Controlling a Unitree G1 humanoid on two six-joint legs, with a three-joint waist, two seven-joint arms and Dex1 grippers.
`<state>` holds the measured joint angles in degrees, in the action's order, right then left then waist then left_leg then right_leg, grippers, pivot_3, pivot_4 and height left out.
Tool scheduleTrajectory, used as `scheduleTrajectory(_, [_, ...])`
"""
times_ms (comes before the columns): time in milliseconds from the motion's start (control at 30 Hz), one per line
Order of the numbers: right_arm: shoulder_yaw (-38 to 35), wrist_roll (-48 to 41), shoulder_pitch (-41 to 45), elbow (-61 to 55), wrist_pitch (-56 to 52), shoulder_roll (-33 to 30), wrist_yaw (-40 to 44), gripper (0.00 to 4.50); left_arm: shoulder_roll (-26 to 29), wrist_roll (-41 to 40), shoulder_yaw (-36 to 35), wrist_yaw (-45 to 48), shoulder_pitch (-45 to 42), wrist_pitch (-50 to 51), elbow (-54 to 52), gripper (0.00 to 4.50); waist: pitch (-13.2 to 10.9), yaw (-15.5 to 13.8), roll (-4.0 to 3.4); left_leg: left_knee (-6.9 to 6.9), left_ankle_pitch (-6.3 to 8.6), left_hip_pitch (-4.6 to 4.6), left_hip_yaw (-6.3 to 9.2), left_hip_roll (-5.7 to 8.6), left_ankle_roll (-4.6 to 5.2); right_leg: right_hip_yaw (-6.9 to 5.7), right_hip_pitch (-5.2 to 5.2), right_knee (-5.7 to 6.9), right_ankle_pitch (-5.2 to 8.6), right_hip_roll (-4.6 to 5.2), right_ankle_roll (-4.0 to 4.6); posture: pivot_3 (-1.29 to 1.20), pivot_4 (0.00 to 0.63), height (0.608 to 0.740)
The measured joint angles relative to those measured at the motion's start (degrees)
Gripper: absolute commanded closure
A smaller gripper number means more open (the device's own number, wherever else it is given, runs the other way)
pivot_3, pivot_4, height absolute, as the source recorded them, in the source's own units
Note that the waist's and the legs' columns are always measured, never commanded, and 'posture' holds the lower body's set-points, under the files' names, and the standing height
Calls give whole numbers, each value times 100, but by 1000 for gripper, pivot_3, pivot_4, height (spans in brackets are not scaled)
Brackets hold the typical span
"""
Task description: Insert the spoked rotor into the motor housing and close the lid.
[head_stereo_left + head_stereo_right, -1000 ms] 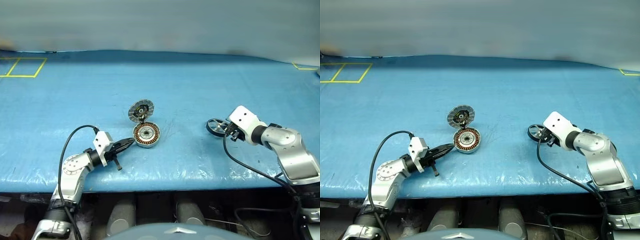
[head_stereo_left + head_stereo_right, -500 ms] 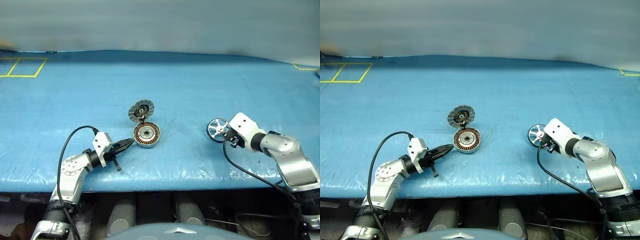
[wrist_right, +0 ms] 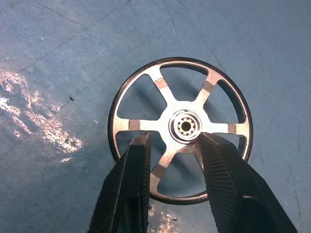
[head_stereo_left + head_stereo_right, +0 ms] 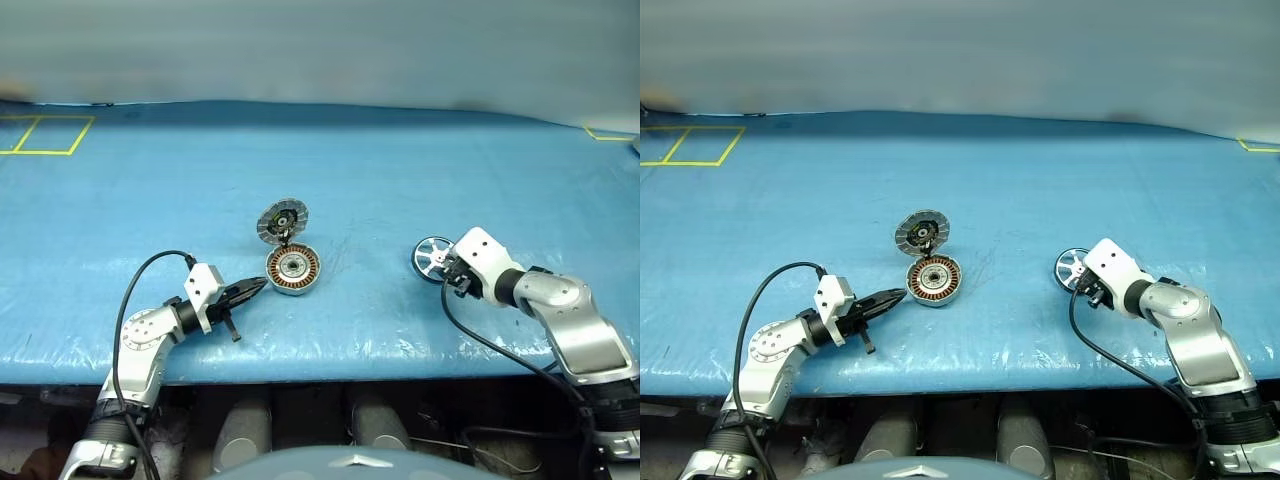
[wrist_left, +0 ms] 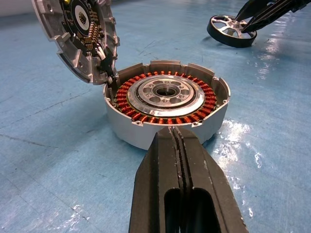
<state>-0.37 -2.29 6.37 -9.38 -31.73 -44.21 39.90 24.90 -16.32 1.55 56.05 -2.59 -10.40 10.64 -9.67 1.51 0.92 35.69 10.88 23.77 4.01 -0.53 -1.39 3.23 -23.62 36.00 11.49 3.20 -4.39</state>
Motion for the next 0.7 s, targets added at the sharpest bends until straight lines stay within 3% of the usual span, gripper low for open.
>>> scheduleTrajectory(200, [8,-23,53,113,-13,54,-6,2851,8,3,0,-53,8,0,0,4500,0,2,0,1,0,0,0,0,0,0,0,1,0,0,0,0,150,740])
scheduleTrajectory(367, [20,-20,69,149,-21,136,-54,1339,20,6,0,-88,15,0,0,4500,0,0,0,1,0,1,0,0,0,0,0,1,-1,0,-1,0,150,740])
scheduleTrajectory(700, [174,-43,233,240,-5,198,32,1339,37,21,5,-94,14,0,0,4500,1,6,0,1,0,0,0,0,0,0,0,2,-1,-1,-1,0,150,740])
